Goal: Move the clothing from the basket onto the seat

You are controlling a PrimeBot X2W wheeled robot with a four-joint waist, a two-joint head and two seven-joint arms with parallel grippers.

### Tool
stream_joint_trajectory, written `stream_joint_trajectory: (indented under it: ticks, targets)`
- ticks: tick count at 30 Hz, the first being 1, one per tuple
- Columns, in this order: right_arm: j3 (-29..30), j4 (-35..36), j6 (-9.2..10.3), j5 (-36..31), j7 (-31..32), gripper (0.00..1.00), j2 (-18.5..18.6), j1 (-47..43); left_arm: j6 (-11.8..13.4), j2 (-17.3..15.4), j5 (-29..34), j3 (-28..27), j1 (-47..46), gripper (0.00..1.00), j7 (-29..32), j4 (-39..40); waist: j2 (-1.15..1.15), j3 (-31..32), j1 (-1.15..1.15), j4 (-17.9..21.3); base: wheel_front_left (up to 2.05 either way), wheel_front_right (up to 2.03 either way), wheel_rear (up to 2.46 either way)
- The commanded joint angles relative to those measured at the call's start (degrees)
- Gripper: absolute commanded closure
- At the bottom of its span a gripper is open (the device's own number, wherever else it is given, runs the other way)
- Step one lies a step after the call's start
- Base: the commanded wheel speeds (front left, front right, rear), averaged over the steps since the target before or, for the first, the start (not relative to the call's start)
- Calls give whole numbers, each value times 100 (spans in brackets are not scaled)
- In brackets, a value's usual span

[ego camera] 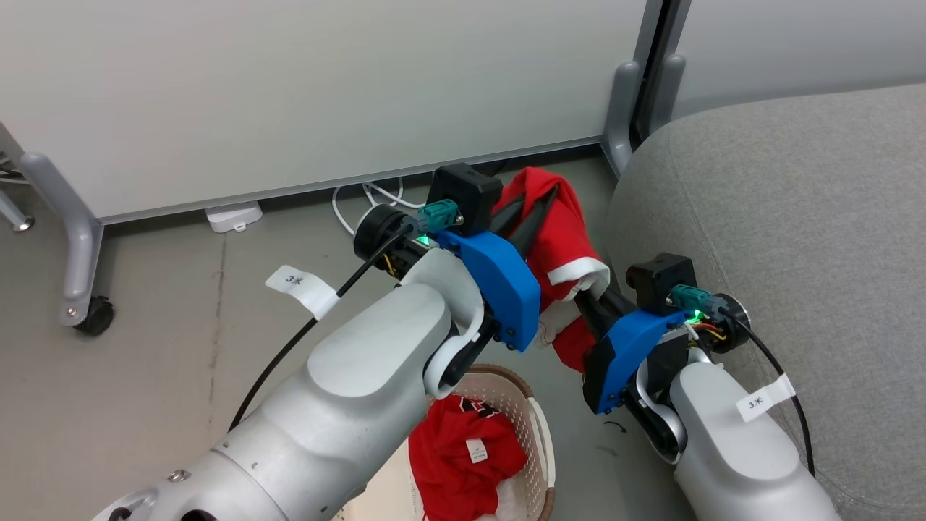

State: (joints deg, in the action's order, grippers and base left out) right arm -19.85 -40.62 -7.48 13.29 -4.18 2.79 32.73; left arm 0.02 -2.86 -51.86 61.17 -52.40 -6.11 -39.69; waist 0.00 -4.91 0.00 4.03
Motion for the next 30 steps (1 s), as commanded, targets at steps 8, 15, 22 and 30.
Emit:
stream_joint_trajectory:
  ticks: [8,15,22,30]
  targets:
    - [19,-41,-3,13,-40,100,18,104,51,-6,-65,52,-103,0,-96,-57,0,7,0,-11,0,0,0]
    - [62,-52,-3,-3,-68,100,18,76,20,-66,-74,-18,44,0,-426,-55,0,25,0,-18,0,0,0]
    - [128,1,-3,-32,-102,100,18,-4,-65,-304,-124,-176,424,0,-748,205,0,43,0,-4,0,0,0]
    - [372,130,-3,-146,-101,100,18,-149,136,-902,276,-649,1203,0,-912,1030,0,55,0,2,0,0,0]
